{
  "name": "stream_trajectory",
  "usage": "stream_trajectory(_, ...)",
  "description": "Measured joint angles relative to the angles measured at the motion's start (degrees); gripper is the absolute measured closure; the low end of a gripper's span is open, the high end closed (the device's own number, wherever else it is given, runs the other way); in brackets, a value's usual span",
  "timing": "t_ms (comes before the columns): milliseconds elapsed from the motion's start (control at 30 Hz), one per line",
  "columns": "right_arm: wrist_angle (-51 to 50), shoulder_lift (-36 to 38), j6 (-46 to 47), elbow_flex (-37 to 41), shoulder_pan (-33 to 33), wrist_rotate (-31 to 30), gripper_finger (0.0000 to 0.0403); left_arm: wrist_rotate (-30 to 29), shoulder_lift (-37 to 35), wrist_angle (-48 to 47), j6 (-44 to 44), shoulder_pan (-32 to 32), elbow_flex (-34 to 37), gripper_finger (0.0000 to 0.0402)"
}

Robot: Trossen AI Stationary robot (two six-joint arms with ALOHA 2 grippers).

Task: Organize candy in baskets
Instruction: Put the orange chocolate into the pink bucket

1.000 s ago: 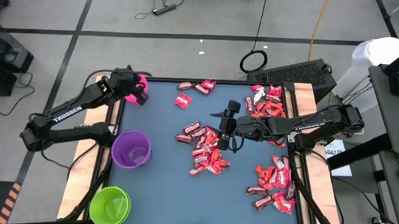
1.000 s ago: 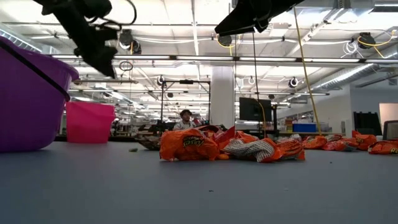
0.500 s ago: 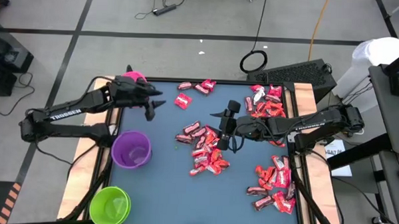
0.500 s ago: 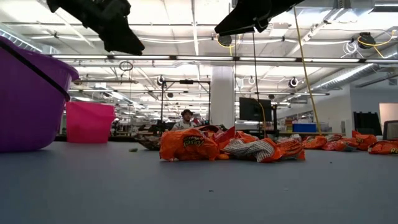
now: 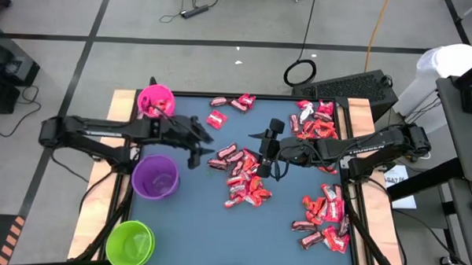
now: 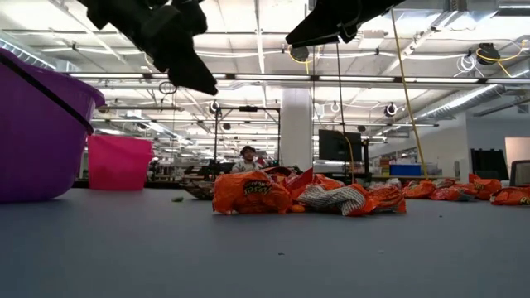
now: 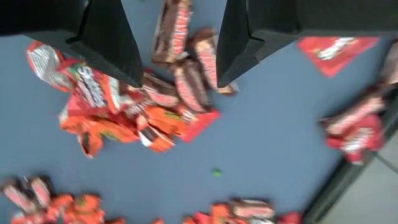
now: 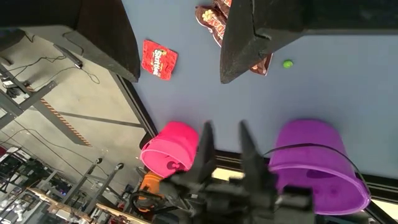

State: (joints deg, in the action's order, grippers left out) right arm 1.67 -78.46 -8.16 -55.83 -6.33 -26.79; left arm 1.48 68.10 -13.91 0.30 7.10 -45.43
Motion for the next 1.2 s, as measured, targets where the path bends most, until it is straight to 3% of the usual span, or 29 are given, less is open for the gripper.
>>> stream_trajectory(600, -0.1, 0.0, 0.0, 0.0, 0.0, 0.0, 0.0193, -0.1, 18.8, 16.9, -2.3, -12.2, 0.0, 0.0194)
stream_trajectory(1200, -0.2, 0.0, 0.0, 0.0, 0.0, 0.0, 0.0193, -2.4, 29.8, 26.1, -3.0, -14.2, 0.0, 0.0194)
